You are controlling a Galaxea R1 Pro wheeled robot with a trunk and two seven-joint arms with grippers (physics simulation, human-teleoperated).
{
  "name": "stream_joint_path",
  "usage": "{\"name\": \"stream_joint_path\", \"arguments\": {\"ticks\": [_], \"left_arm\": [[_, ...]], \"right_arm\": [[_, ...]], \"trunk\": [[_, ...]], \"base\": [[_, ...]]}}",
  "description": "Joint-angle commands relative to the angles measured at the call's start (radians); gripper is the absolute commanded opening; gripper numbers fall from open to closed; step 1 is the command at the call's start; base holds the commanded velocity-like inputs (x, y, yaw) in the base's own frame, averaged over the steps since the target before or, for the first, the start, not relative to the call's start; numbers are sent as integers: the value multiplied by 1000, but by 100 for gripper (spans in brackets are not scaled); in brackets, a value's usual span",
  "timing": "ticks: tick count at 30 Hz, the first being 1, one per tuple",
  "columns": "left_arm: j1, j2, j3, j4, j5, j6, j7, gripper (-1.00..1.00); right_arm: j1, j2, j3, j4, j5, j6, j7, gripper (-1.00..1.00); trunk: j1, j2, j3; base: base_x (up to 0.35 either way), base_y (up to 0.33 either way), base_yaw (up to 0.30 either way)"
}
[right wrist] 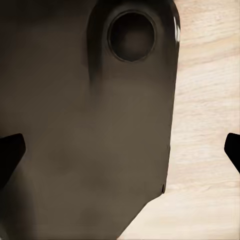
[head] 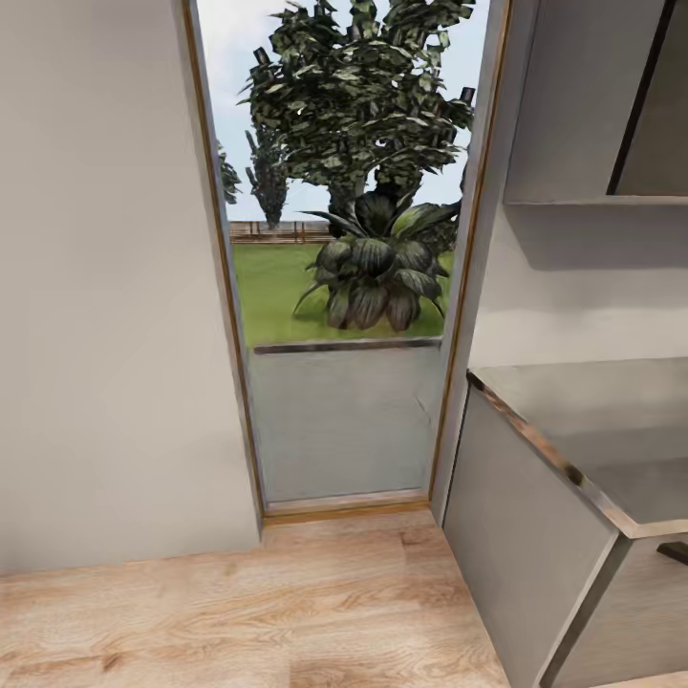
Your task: In the kitchen, take the popcorn bag from the countertop, put it into the microwave, and heat it until the popcorn is cooked so the cooked popcorn ends up inside the bag.
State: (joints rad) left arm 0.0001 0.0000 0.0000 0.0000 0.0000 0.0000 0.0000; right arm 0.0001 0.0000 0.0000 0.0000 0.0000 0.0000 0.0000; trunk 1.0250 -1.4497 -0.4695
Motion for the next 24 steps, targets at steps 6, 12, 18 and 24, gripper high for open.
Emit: {"name": "stream_joint_path", "arguments": {"ticks": [6,12,18,24], "left_arm": [[8,-13,0,-17,-2,-3,-2,100],[6,-18,-2,-32,-2,-3,-2,100],[5,-18,-2,-32,-2,-3,-2,100],[5,-18,-2,-32,-2,-3,-2,100]], "right_arm": [[-25,-28,-9,-8,3,14,0,100],[-21,-49,-38,-42,3,-20,1,100],[-20,-49,-97,-69,3,-107,2,100],[-20,-49,-95,-68,3,-109,2,100]], "trunk": [[0,0,0],[0,0,0],[0,0,0],[0,0,0]], "base": [[0,0,0],[0,0,-171],[0,0,-291],[0,0,-293]]}}
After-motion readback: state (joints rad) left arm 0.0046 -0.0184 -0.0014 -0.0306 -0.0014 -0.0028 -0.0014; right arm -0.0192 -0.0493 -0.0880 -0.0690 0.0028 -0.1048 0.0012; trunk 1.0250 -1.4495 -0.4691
